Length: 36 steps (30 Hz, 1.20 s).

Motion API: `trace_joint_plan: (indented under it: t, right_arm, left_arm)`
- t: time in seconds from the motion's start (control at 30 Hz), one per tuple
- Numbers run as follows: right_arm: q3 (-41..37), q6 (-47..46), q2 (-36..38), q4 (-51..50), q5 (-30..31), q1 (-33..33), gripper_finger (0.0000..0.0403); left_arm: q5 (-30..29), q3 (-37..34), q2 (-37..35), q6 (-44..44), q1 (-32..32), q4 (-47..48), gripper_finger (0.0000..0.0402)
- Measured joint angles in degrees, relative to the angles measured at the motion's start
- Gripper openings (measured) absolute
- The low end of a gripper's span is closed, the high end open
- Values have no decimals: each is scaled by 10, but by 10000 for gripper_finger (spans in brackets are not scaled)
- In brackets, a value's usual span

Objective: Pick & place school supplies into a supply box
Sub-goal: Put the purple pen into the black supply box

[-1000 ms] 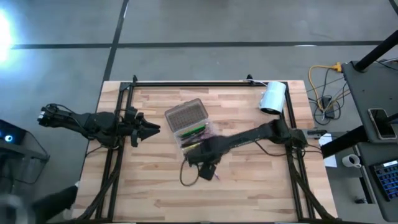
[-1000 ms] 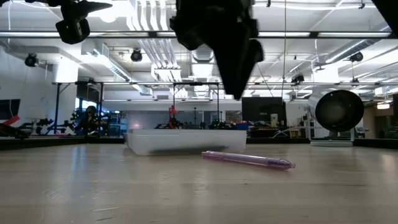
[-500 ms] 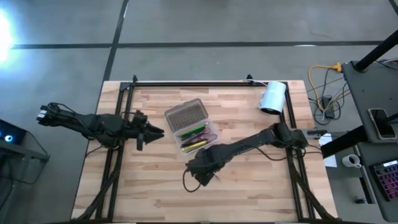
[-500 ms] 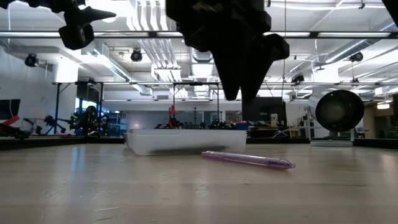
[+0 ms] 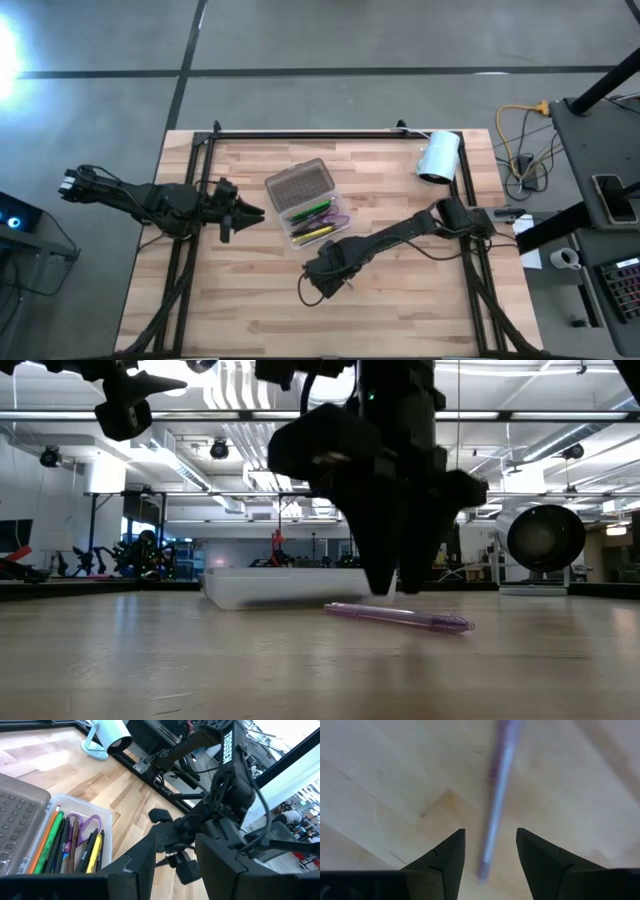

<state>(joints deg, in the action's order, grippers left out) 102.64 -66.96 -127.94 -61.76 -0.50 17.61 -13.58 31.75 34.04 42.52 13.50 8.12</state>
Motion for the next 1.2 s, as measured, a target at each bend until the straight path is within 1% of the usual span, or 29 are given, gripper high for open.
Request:
trace_joint_plan:
  t: [0.13, 0.2, 0.27, 0.4, 0.53, 0.67, 0.73, 0.87, 1.07, 1.13, 1.2]
  right_arm:
    - [-30, -6, -1, 61, -9, 0, 168]
    - [-38, -10, -1, 69, -7, 0, 165]
    - [-50, -13, -1, 69, 8, 0, 158]
    - [-75, -4, 3, 76, 21, -1, 134]
    - [-94, 17, 5, 80, 22, -1, 96]
    - [-92, 28, 3, 74, 46, 0, 60]
    - [-86, 31, 2, 67, 55, 0, 48]
    - [-82, 67, 1, 67, 60, -1, 31]
    - [-83, 114, 3, 65, 74, -1, 22]
    - [-79, 129, 7, 62, 87, -1, 21]
    - [-74, 146, 12, 51, 114, -2, 20]
  left_arm:
    - [0, 0, 1, 0, 0, 0, 122]
    - [0, 0, 1, 0, 0, 0, 122]
    - [0, 0, 1, 0, 0, 0, 122]
    - [0, 0, 1, 0, 0, 0, 122]
    - [0, 0, 1, 0, 0, 0, 122]
    - [0, 0, 1, 0, 0, 0, 122]
    - [0, 0, 1, 0, 0, 0, 122]
    - [0, 0, 1, 0, 0, 0, 122]
    - [0, 0, 1, 0, 0, 0, 122]
    - [-1, 0, 1, 0, 0, 0, 122]
    - [-1, 0, 1, 0, 0, 0, 122]
